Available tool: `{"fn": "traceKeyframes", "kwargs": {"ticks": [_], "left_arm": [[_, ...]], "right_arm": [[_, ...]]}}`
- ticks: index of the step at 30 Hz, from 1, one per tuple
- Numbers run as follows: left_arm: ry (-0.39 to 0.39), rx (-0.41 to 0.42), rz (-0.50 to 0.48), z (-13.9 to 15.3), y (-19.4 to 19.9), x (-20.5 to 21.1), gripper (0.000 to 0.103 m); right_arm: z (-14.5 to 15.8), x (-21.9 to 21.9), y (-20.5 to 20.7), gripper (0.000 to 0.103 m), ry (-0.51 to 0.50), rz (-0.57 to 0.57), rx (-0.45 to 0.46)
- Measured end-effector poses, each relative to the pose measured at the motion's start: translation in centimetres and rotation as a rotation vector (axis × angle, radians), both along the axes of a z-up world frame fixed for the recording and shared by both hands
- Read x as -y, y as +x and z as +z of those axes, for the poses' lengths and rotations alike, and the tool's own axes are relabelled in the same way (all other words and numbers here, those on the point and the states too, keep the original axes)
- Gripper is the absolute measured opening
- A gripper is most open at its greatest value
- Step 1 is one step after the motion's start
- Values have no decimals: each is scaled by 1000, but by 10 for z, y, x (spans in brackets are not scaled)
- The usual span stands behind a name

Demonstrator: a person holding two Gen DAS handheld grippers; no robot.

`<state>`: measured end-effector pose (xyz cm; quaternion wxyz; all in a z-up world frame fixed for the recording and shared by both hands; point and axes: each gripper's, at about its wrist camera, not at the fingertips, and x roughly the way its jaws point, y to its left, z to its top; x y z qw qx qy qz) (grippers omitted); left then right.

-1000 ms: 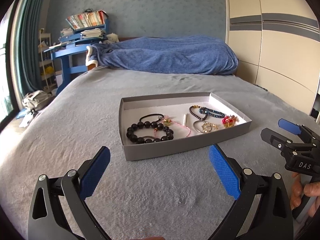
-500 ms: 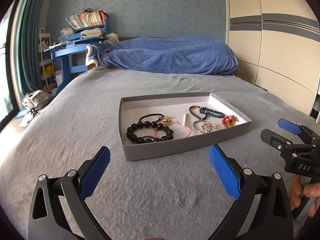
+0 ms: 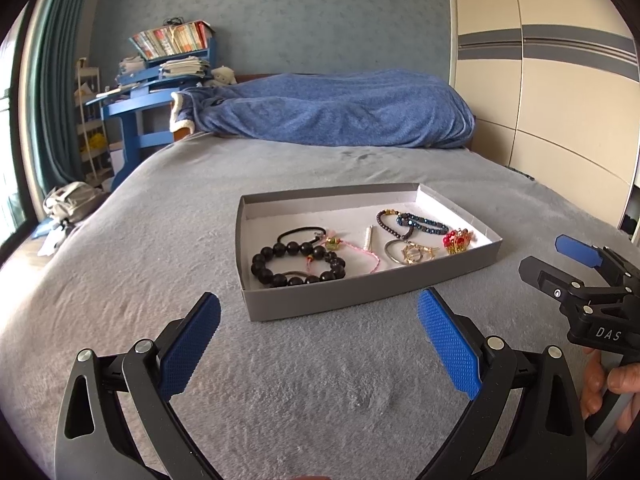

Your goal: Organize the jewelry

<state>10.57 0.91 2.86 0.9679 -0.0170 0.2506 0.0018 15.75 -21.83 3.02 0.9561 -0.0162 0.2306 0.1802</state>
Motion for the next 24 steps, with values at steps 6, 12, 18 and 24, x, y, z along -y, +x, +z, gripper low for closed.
{"fn": "traceKeyframes", "kwargs": {"ticks": [6,12,18,24], "left_arm": [[-4,-4,0,0,1,-1,98],[-9,-6,-1,-1,1,-2,98],[-9,-9,0,-1,2,-1,98],[-8,-8,1,-1,2,-2,98]], "right_arm": [[0,0,0,98,-1,0,-1],[0,0,0,98,-1,0,-3],[-1,0,1,98,-2,-2,-5],[-5,1,2,98,-2,-6,-9]]}}
